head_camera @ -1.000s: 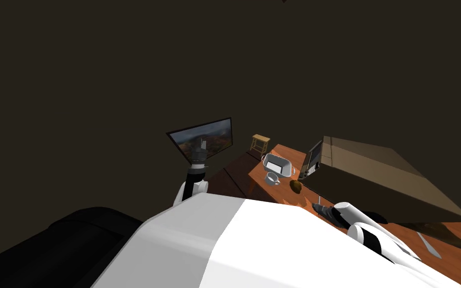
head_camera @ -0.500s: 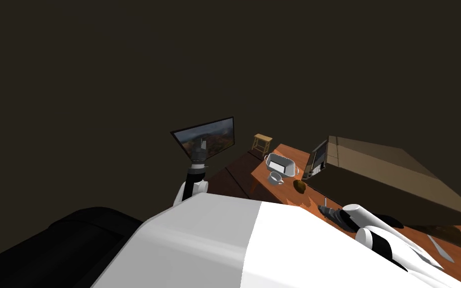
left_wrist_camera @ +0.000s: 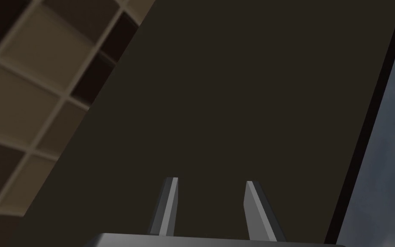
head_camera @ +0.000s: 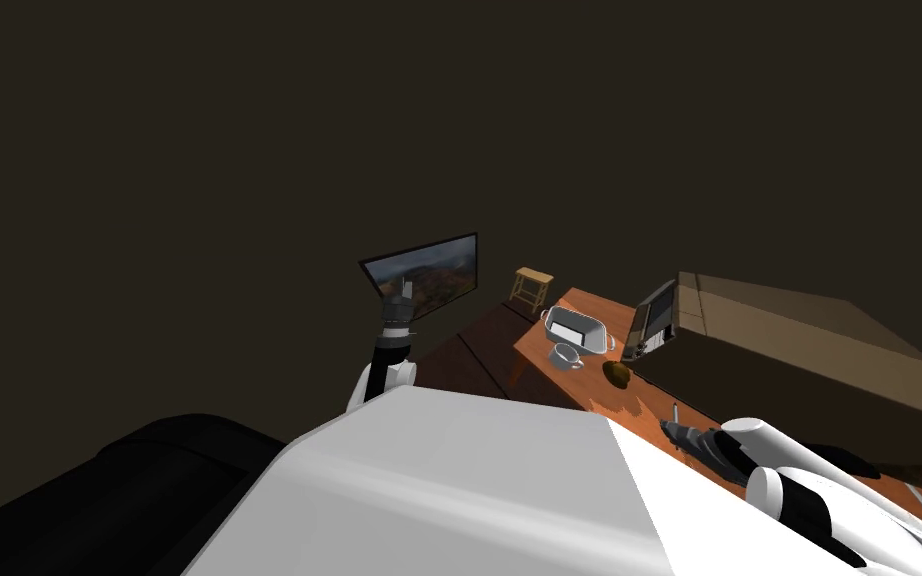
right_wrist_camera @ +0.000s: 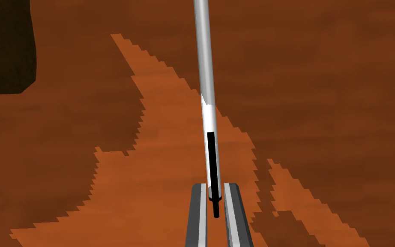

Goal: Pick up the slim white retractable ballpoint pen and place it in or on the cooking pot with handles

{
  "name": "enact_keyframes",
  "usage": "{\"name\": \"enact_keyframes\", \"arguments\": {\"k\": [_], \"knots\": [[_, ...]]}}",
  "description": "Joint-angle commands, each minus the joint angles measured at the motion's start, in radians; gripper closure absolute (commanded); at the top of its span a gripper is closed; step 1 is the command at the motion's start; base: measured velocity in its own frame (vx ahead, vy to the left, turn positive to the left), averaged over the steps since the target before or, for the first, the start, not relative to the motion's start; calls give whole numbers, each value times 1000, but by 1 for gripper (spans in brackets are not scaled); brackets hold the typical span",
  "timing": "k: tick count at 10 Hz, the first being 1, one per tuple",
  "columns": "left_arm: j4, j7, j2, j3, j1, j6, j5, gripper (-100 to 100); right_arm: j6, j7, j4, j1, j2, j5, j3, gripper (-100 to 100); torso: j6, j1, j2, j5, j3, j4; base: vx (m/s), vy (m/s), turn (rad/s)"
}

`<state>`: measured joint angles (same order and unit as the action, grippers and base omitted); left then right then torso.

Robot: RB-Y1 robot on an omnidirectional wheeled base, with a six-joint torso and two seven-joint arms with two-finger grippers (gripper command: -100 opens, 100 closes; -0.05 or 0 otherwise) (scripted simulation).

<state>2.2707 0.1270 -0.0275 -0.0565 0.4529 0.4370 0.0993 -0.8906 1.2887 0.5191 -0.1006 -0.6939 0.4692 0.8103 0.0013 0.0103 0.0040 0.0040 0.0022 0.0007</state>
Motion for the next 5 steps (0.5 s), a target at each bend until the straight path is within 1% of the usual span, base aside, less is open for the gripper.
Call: {"name": "enact_keyframes", "arguments": {"k": [1,4,5], "knots": [[0,0,0,0,0,0,0,0,-26,5,-13,5,-40,6,12,100,0,0,0,0,0,0,-20,99,111],[0,0,0,0,0,0,0,0,-65,16,-18,12,-83,11,26,100,0,2,0,0,0,0,-27,117,85],[0,0,0,0,0,0,0,0,-65,16,-18,12,-83,11,26,100,0,2,1,0,0,0,-20,75,22]]}}
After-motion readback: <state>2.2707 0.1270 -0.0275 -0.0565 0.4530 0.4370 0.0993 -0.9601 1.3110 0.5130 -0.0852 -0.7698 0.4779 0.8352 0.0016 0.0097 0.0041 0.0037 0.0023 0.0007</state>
